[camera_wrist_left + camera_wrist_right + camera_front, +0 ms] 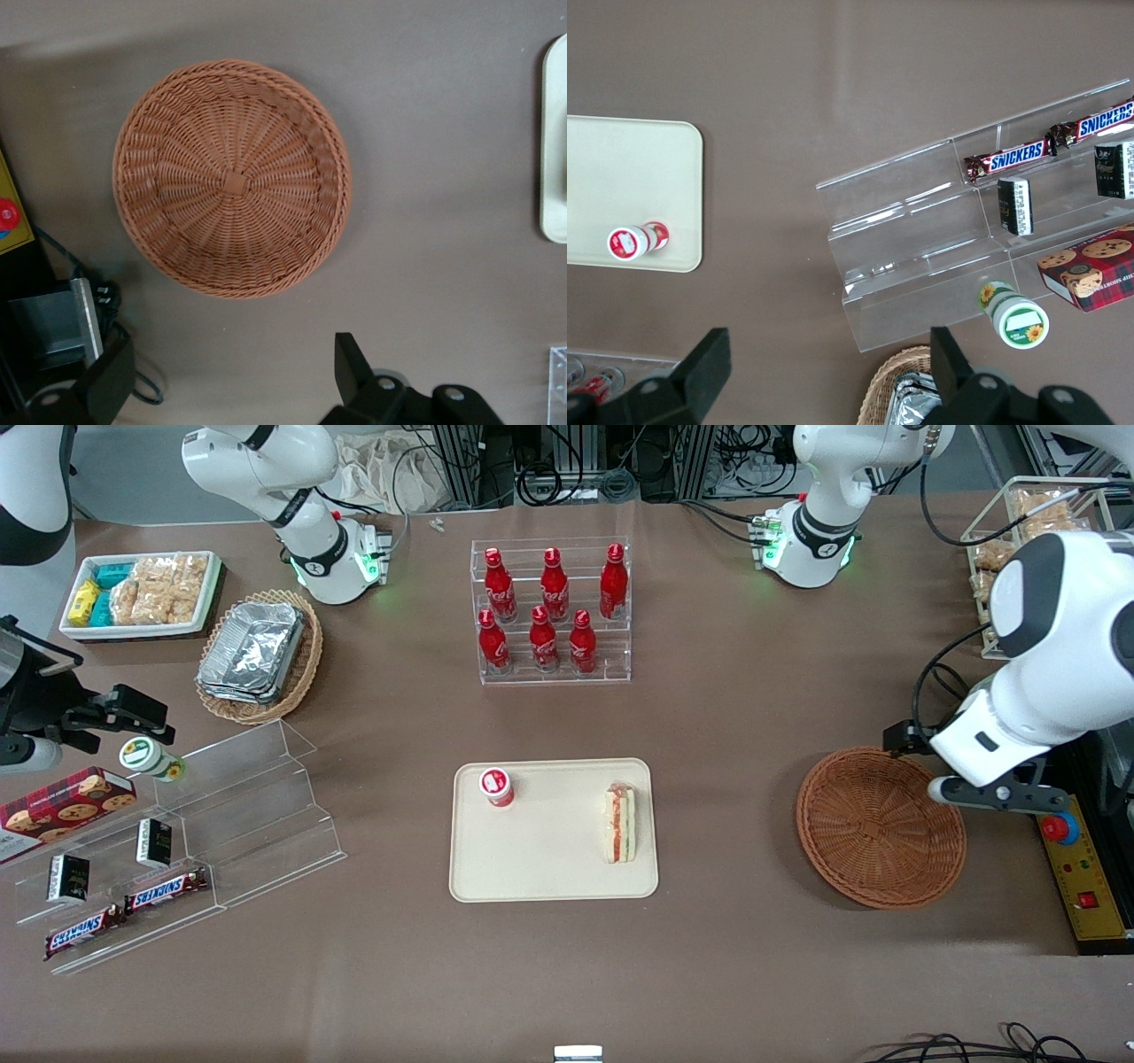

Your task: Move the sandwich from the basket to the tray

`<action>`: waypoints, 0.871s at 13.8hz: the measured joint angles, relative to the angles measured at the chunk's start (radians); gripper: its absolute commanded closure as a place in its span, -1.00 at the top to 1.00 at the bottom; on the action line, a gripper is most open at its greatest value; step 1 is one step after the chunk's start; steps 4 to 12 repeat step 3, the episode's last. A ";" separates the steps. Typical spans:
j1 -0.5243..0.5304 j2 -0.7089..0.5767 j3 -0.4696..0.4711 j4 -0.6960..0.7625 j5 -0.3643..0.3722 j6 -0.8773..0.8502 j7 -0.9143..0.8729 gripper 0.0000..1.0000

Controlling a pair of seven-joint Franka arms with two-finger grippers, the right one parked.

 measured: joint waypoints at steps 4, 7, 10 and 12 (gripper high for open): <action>0.001 0.001 0.026 0.037 0.000 -0.037 0.068 1.00; 0.001 0.001 0.026 0.037 0.000 -0.037 0.068 1.00; 0.001 0.001 0.026 0.037 0.000 -0.037 0.068 1.00; 0.001 0.001 0.026 0.037 0.000 -0.037 0.068 1.00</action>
